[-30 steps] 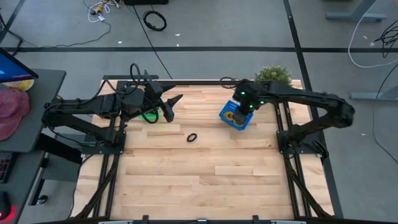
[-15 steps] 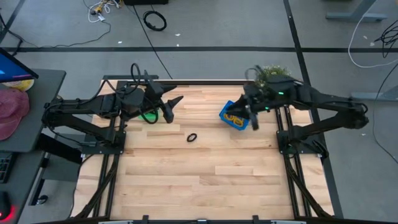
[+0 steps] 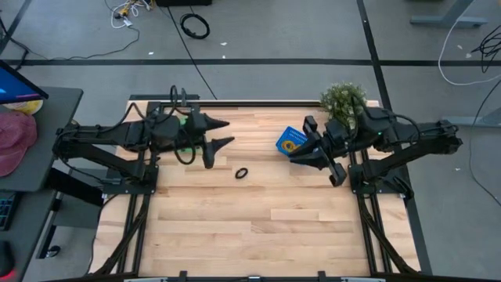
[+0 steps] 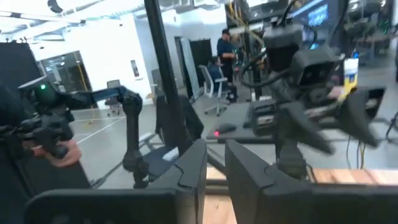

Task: Sort spring keychains
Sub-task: Put the black spring keychain into the green bin

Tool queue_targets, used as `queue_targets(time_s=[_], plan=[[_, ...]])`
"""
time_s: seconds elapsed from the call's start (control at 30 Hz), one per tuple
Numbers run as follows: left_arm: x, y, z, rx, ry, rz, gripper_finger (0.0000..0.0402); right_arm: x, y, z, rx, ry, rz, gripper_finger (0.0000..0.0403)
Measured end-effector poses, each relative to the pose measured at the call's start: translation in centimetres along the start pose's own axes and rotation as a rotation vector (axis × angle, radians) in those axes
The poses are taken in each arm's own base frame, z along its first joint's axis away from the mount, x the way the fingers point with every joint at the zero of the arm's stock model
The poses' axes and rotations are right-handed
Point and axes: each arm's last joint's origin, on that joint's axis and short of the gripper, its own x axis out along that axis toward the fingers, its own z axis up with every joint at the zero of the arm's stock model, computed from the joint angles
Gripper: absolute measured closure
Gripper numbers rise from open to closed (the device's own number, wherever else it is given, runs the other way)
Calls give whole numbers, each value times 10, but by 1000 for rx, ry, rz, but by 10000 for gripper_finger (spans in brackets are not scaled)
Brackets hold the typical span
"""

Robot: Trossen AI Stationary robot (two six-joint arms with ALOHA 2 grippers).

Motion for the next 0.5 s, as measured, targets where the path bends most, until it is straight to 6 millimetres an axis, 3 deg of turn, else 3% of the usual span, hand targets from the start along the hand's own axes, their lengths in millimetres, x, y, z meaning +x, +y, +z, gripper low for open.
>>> queue_targets(time_s=[0.17, 0.33, 0.5], plan=[[-2, -8, -1, 2, 19, -174, 165, 1, -1, 0, -9, -8, -33, 341], [0, -9, -3, 5, 40, -160, 165, 1, -1, 0, -13, -9, -38, 341], [27, -15, -10, 4, 35, -145, 165, 0, -1, 2, -16, -26, -44, 341]])
